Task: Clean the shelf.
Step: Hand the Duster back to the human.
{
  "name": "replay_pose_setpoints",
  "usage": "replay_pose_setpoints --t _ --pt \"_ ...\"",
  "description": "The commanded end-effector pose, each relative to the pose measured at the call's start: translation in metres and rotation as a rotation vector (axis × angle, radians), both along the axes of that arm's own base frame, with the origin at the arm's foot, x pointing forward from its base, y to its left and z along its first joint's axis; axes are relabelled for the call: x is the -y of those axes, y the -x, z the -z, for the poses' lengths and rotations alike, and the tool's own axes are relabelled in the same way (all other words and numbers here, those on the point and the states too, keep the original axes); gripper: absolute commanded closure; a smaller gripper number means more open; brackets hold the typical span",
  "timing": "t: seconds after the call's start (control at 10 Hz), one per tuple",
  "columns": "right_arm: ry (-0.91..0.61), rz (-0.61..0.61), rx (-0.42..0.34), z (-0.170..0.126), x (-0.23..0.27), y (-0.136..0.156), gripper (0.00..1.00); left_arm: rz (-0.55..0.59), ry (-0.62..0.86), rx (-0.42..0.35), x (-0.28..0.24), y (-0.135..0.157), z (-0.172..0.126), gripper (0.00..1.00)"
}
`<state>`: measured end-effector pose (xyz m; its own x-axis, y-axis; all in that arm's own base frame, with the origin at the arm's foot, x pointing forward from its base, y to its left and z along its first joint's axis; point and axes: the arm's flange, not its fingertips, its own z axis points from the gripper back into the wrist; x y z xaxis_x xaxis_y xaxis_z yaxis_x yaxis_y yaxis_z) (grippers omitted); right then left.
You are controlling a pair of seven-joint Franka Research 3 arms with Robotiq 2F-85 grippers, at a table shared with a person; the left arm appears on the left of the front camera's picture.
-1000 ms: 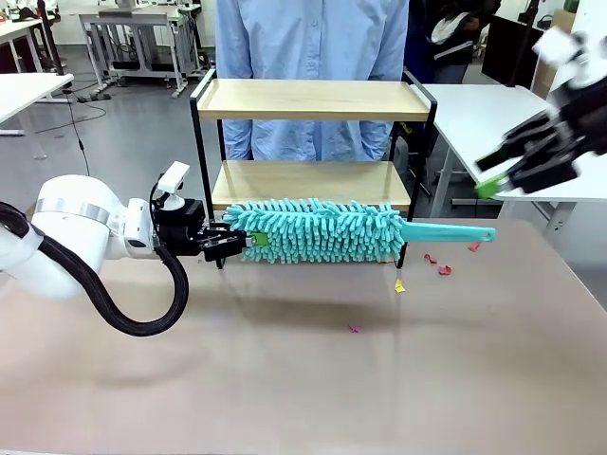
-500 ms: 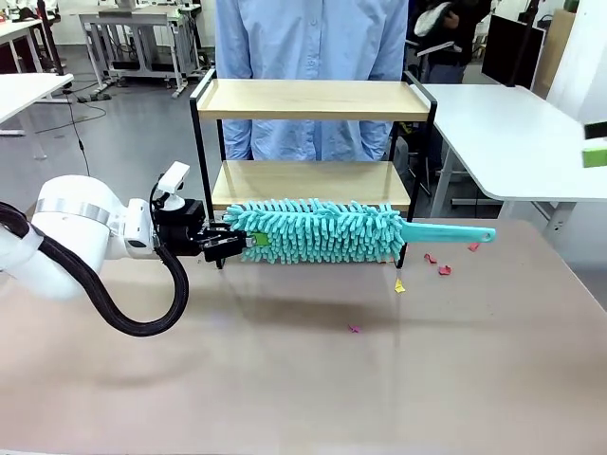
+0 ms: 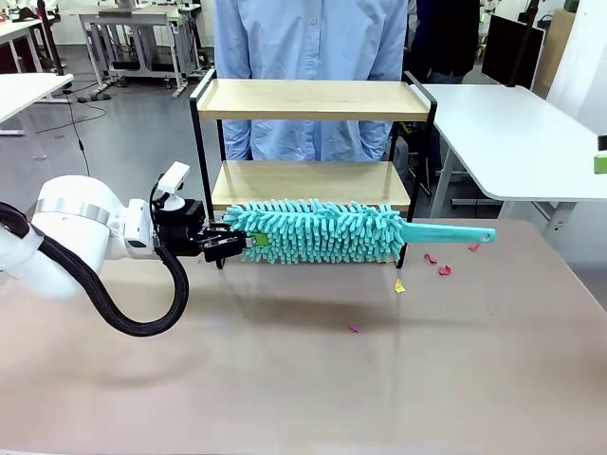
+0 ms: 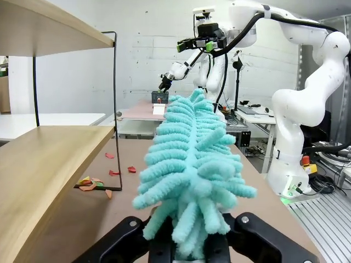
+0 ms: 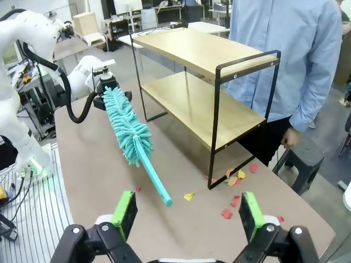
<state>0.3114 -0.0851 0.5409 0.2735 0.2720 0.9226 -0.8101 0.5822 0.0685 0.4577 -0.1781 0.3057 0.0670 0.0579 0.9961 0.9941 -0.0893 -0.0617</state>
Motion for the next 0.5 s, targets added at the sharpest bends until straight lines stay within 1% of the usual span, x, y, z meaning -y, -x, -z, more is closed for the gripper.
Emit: replay_pose_setpoints --t 0.0,0.1,0.2,0.3,0.4 --pt "-0.002 -0.007 0.029 -0.003 0.001 0.000 0.00 -0.021 0.052 0.016 0.001 0.009 -0.023 0.83" --pt "-0.002 -0.007 0.029 -0.003 0.001 0.000 0.00 -0.052 0.092 0.035 0.001 0.018 -0.047 0.83" --pt "-0.002 -0.007 0.029 -0.003 0.001 0.000 0.00 -0.067 0.129 0.036 0.001 0.029 -0.073 0.83" --pt "-0.002 -0.007 0.029 -0.003 0.001 0.000 0.00 -0.083 0.135 0.047 -0.001 0.043 -0.100 0.83" --pt "-0.002 -0.007 0.029 -0.003 0.001 0.000 0.00 -0.124 0.144 0.061 -0.005 0.057 -0.130 0.83"
